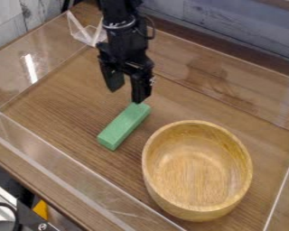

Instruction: Remove the green block from inside the brown bowl and put it on the table

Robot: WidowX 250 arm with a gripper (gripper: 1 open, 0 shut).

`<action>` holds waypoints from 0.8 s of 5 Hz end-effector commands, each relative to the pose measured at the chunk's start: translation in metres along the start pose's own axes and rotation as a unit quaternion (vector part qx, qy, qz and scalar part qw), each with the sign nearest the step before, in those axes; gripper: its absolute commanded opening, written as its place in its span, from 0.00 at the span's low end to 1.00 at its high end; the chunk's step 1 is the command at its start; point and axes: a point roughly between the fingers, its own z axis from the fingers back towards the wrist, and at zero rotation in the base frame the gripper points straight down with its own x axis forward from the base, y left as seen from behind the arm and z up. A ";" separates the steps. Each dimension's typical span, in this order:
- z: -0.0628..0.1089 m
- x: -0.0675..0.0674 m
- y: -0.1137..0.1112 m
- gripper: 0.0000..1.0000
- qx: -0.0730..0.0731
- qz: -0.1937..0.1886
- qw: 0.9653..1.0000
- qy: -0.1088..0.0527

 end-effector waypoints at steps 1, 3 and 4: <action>0.011 0.020 -0.004 1.00 0.006 0.010 1.000 -0.025; 0.015 0.014 -0.005 1.00 0.000 0.032 0.999 -0.040; 0.020 0.010 0.000 1.00 -0.002 0.030 0.999 -0.045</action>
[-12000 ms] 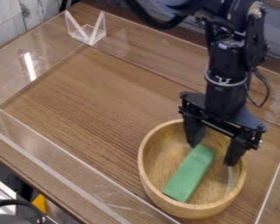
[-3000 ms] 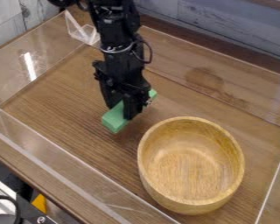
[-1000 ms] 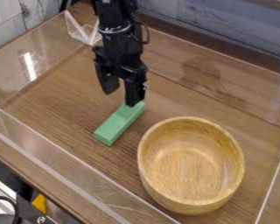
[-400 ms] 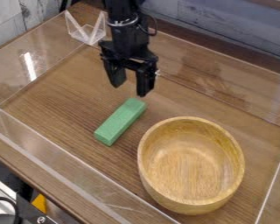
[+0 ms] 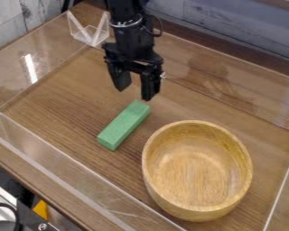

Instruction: Remove the green block from inside the brown bowl and put it on the table

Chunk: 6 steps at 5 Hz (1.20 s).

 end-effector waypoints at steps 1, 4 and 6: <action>0.019 0.000 0.000 1.00 0.005 -0.025 0.999 -0.029; 0.011 0.015 -0.003 1.00 0.002 0.018 0.999 -0.046; 0.026 0.015 0.004 0.00 0.009 0.089 0.994 -0.062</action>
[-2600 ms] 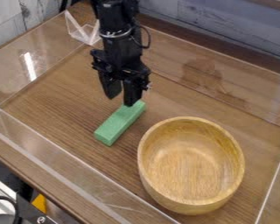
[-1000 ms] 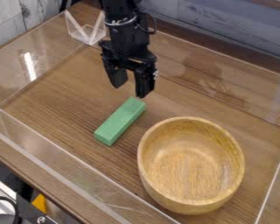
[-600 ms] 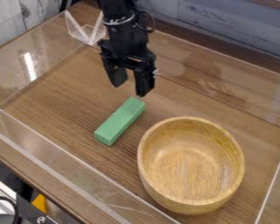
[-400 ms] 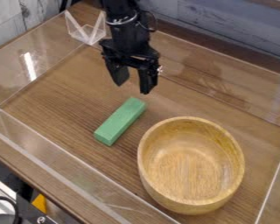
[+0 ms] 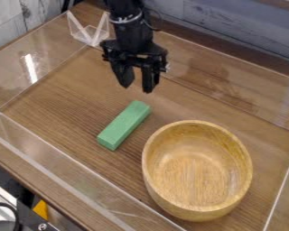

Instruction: Remove the green block from inside the brown bowl and put it on the table

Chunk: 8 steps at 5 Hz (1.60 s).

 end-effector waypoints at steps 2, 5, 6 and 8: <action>0.023 0.007 -0.003 1.00 0.012 0.041 0.998 -0.049; 0.014 -0.003 -0.008 1.00 0.014 -0.030 0.998 -0.052; 0.020 -0.001 -0.004 1.00 0.014 -0.047 0.997 -0.053; 0.012 -0.009 -0.005 1.00 0.020 -0.010 0.998 -0.062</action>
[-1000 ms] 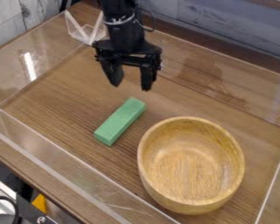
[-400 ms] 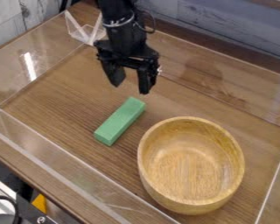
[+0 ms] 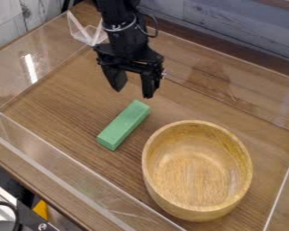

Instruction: Remove the green block from inside the brown bowl and put it on the table

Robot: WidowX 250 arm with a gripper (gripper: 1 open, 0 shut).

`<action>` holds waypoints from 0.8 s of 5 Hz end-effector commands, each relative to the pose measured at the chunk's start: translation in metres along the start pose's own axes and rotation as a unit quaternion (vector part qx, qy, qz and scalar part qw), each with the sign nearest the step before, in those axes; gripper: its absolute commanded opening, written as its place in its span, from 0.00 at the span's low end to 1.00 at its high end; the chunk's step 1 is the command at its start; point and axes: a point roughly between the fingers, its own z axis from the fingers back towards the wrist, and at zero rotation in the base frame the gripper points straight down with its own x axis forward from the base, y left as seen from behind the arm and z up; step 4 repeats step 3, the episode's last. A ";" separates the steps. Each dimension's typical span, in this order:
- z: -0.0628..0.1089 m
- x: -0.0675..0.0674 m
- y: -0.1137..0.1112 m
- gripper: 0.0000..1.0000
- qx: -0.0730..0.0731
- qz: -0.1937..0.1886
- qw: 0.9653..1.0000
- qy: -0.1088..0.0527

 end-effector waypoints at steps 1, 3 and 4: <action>0.013 0.011 -0.001 1.00 0.007 0.002 1.000 -0.024; 0.019 0.023 -0.006 1.00 0.012 0.019 0.999 -0.025; 0.019 0.023 -0.006 1.00 0.012 0.019 0.999 -0.025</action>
